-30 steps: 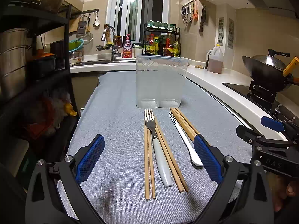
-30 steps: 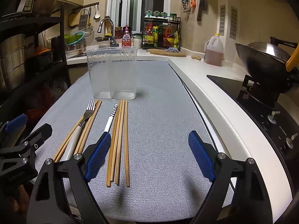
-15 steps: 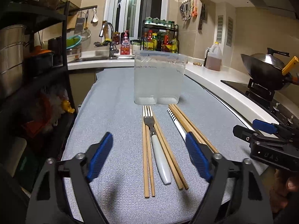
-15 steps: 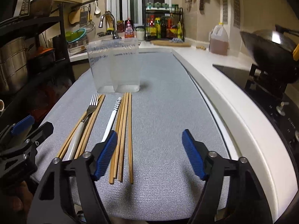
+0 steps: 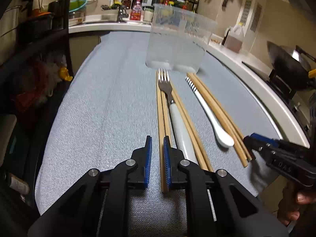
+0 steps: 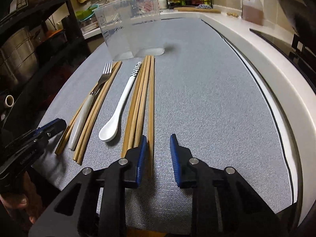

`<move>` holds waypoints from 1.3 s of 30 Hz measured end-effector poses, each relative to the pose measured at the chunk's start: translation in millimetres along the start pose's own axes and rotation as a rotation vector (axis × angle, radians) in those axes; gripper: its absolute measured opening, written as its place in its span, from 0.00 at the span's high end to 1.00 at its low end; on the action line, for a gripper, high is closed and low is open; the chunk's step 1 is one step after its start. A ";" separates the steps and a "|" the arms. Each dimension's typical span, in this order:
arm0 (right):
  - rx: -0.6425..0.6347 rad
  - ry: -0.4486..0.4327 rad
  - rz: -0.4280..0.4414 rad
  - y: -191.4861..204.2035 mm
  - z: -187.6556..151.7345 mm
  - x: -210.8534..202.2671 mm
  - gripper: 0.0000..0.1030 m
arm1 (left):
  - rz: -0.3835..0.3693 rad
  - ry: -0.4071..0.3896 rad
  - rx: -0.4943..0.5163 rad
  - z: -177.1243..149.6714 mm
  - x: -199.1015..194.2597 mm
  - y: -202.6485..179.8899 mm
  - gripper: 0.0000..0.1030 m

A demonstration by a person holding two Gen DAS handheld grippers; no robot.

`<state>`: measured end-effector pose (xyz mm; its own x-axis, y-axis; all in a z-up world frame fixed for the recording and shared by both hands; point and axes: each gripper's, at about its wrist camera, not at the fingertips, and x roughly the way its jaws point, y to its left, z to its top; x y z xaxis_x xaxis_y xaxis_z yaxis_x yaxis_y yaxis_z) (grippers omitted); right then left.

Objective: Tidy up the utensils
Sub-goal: 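Close the left gripper on a wooden chopstick while the right gripper grasps another chopstick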

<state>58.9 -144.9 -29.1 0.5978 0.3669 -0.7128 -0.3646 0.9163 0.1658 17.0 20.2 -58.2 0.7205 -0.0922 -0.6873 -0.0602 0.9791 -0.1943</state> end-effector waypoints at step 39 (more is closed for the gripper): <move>-0.080 -0.052 -0.131 6.2 -6.9 -4.2 0.93 | 0.118 -0.050 0.089 -11.1 -8.5 -9.3 0.93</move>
<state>49.2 -141.9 -29.7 0.6792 0.2545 -0.6884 -0.3353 0.9419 0.0175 3.7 9.9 -58.3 0.7453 0.0315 -0.6659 -0.0868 0.9950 -0.0501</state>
